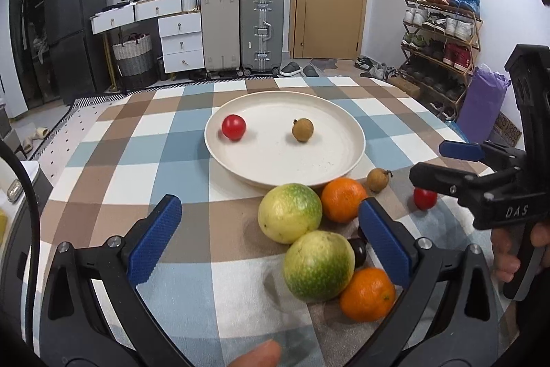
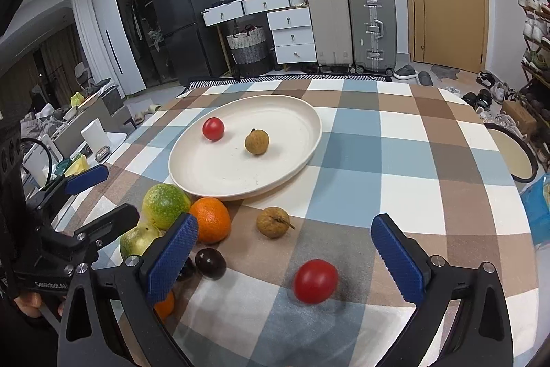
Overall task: Organize fruits
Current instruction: 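Withdraw both open tools from the plate back toward the fruits, then grasp a green passion fruit with the left tool while the right tool grasps another red tomato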
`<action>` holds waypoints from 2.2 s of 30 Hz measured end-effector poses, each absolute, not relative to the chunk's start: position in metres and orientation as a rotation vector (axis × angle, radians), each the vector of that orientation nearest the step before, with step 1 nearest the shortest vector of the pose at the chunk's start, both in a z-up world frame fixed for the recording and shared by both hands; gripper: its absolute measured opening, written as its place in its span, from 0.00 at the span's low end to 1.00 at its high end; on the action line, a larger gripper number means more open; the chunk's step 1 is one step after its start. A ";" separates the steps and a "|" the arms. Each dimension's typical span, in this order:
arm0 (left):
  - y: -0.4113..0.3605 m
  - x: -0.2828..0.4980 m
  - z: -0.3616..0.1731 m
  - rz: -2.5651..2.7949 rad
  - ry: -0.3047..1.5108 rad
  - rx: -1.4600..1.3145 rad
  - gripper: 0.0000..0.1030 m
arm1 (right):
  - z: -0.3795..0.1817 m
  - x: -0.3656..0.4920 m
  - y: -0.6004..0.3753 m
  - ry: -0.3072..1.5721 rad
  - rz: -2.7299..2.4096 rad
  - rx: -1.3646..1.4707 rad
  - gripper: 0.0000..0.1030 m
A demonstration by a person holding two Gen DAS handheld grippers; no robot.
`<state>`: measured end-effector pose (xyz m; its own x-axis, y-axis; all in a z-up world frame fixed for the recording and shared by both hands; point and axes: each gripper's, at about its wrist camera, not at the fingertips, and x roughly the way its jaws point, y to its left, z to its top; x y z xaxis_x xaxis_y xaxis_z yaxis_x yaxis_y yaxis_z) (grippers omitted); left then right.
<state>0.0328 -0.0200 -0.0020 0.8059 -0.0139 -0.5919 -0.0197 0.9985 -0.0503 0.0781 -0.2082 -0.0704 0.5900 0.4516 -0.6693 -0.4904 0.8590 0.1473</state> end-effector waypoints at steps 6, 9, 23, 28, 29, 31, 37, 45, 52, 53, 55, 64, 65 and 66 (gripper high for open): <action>-0.017 0.029 -0.007 -0.004 0.654 -0.077 1.00 | -0.074 0.073 -0.214 0.776 0.542 -0.065 1.00; -0.016 0.028 -0.007 -0.016 0.654 -0.089 1.00 | -0.074 0.070 -0.215 0.780 0.550 -0.077 1.00; -0.019 0.020 -0.014 -0.039 0.696 -0.067 1.00 | -0.088 0.063 -0.208 0.865 0.576 -0.153 1.00; -0.022 0.021 -0.016 -0.060 0.708 -0.056 1.00 | -0.090 0.065 -0.211 0.876 0.573 -0.139 1.00; -0.023 0.021 -0.016 -0.063 0.711 -0.054 1.00 | -0.091 0.065 -0.212 0.877 0.572 -0.135 1.00; -0.025 0.022 -0.018 -0.078 0.726 -0.054 1.00 | -0.091 0.067 -0.214 0.882 0.569 -0.131 1.00; -0.030 0.024 -0.022 -0.127 0.758 -0.051 0.93 | -0.092 0.067 -0.214 0.893 0.584 -0.132 0.96; -0.028 0.025 -0.024 -0.186 0.780 -0.094 0.81 | -0.095 0.066 -0.211 0.917 0.610 -0.153 0.78; -0.026 0.026 -0.023 -0.201 0.784 -0.113 0.68 | -0.094 0.064 -0.211 0.916 0.634 -0.142 0.75; -0.026 0.026 -0.023 -0.196 0.785 -0.114 0.62 | -0.093 0.064 -0.211 0.917 0.635 -0.142 0.73; -0.023 0.026 -0.023 -0.193 0.789 -0.127 0.58 | -0.091 0.064 -0.213 0.918 0.646 -0.121 0.71; -0.022 0.029 -0.026 -0.220 0.812 -0.154 0.48 | -0.093 0.068 -0.216 0.927 0.628 -0.117 0.57; -0.023 0.029 -0.026 -0.232 0.815 -0.162 0.45 | -0.094 0.069 -0.217 0.930 0.623 -0.117 0.54; -0.023 0.029 -0.025 -0.232 0.815 -0.161 0.45 | -0.095 0.069 -0.218 0.930 0.620 -0.115 0.53</action>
<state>0.0289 -0.0231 -0.0254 0.6627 -0.2662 -0.7000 0.1428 0.9625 -0.2308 0.0692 -0.2178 -0.0946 0.4379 0.4495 -0.7786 -0.5458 0.8211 0.1670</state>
